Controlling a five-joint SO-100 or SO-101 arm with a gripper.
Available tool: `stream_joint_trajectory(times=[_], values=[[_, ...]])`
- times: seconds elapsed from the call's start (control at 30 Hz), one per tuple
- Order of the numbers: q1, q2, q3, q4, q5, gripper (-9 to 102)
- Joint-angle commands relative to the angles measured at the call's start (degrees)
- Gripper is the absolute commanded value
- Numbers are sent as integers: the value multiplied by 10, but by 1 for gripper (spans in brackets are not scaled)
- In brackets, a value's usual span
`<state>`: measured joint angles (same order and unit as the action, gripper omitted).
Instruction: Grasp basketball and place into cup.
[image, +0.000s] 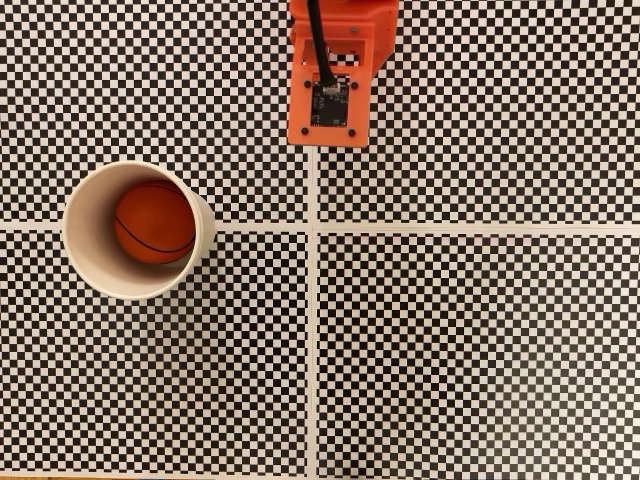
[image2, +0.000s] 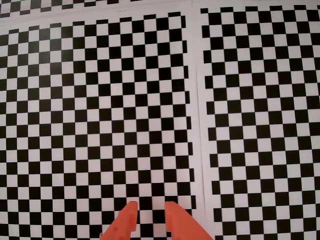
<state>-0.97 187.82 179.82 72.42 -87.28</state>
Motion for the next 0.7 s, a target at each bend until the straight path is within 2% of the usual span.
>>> stream_joint_trajectory(times=[0.0, 0.67], values=[[-3, 7, 20, 4, -4, 0], [11, 7, 20, 4, -4, 0]])
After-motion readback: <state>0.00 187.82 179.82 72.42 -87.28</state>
